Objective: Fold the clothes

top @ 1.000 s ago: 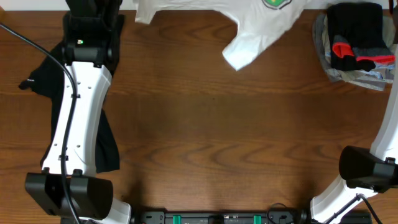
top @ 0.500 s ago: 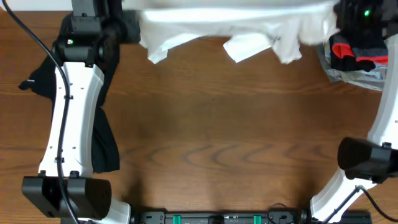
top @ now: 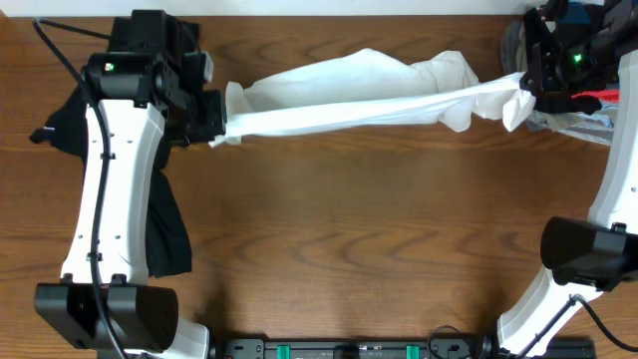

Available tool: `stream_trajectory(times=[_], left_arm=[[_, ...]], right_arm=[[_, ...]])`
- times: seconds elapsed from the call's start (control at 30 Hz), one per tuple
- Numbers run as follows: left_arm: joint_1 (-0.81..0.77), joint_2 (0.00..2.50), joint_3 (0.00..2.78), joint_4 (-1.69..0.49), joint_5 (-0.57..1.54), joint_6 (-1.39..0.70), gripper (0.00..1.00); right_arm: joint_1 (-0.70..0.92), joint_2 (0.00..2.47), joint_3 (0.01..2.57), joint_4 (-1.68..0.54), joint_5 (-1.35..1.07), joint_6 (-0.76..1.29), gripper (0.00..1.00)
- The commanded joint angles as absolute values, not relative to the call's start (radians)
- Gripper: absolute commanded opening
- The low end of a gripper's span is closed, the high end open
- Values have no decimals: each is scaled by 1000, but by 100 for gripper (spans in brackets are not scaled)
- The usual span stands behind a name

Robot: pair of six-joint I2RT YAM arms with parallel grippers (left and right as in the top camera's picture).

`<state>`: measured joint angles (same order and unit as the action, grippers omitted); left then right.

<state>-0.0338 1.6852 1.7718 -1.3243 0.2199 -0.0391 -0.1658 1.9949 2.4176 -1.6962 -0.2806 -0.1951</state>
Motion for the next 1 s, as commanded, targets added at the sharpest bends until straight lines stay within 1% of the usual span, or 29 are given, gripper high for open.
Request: stream_trajectory(times=[0.0,0.17,0.33,0.47,0.53,0.67,0.97], left_arm=[[-24,1672,1784,-1374,214,-22,6],[-24,1672,1784,-1434,217,-23,6],[-24,1664,1784,-1425,216,-49,6],[-36,1625,1739,-1391,188,-121,6],[-55,1591,1682,-1369,152,-153,6],[-88,1555,1570,-1339,149,-179,6],[-171,1548,1358,-1326,149,-205,6]], right_arm=[[-167,1966,2409,-1699,-250,-175,1],[-167,1923,2395,-1699,-184,-113,2],[-165,1827,2347,-1698,-34,-1,1],[-157,1734,2247,-1683,-22,41,2],[-158,1684,2155,-1671,-22,58,1],[-158,1602,1945,-1637,-21,84,1],[-158,1480,1518,-1563,-50,163,1]])
